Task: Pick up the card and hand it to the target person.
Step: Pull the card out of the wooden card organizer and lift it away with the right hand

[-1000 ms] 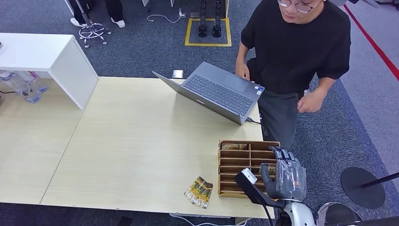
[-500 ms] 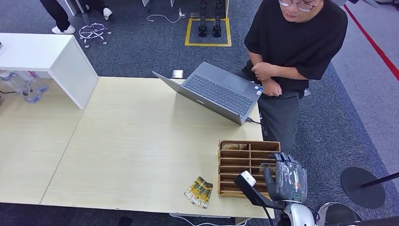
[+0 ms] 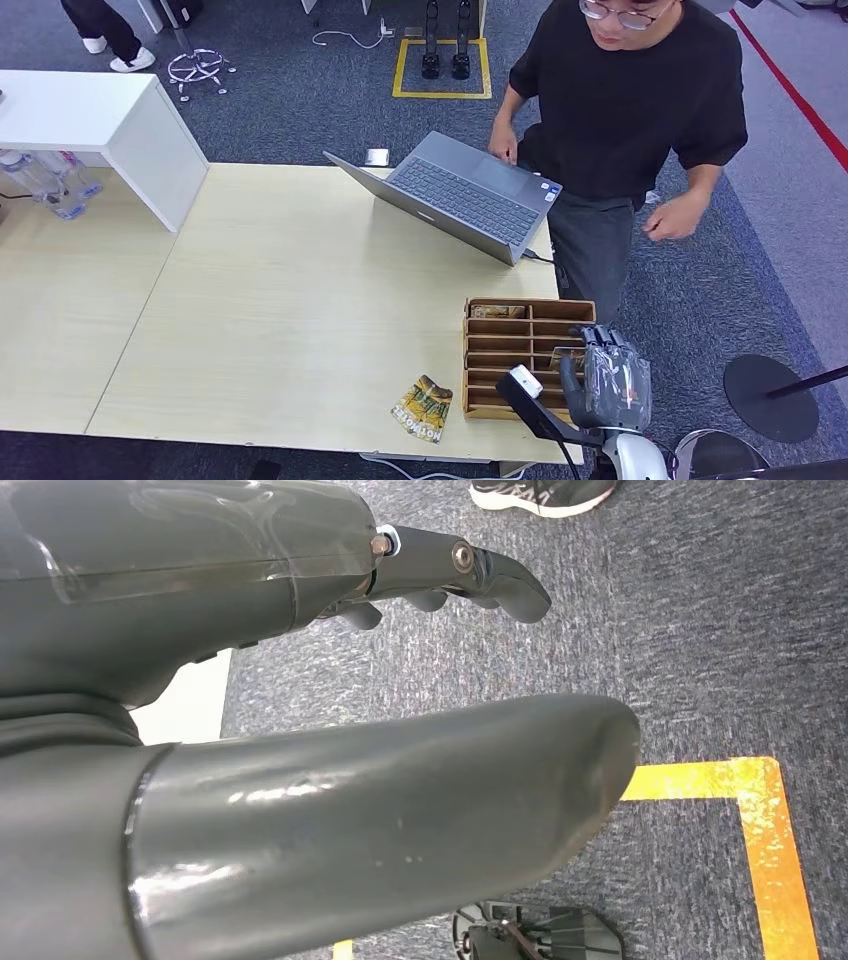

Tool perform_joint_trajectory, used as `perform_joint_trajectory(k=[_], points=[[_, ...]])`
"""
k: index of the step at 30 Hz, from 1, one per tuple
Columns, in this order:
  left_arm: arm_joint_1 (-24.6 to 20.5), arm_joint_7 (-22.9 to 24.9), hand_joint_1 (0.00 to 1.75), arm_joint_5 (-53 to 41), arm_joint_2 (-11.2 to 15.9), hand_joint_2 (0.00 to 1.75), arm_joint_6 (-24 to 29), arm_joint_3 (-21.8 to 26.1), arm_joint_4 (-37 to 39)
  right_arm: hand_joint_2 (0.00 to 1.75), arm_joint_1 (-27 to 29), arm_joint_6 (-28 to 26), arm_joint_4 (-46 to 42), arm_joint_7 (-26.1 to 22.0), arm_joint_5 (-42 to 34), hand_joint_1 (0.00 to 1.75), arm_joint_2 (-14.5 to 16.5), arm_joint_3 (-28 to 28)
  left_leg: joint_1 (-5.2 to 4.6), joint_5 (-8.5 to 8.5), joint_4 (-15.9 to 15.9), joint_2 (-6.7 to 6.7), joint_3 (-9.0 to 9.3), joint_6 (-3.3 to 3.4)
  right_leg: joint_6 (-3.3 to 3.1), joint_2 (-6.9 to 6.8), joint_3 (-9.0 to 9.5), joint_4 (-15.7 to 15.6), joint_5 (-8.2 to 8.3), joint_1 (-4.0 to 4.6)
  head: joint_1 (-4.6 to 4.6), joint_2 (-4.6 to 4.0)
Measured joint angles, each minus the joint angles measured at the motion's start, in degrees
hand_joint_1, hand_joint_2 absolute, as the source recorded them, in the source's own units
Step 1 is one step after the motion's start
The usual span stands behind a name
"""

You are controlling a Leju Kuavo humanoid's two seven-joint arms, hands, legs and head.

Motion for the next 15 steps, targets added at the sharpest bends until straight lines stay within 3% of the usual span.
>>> perform_joint_trajectory(k=[15], points=[[0.00,-0.05,0.00,0.12,0.00,0.00,0.08,0.00,0.00,1.75,-0.29,1.16,0.67,0.00,0.34,0.88,-0.18,0.50,0.00,0.00,0.00,0.00,0.00,0.00,0.00,0.00,0.00,0.00,0.00,0.00,0.00,0.00]])
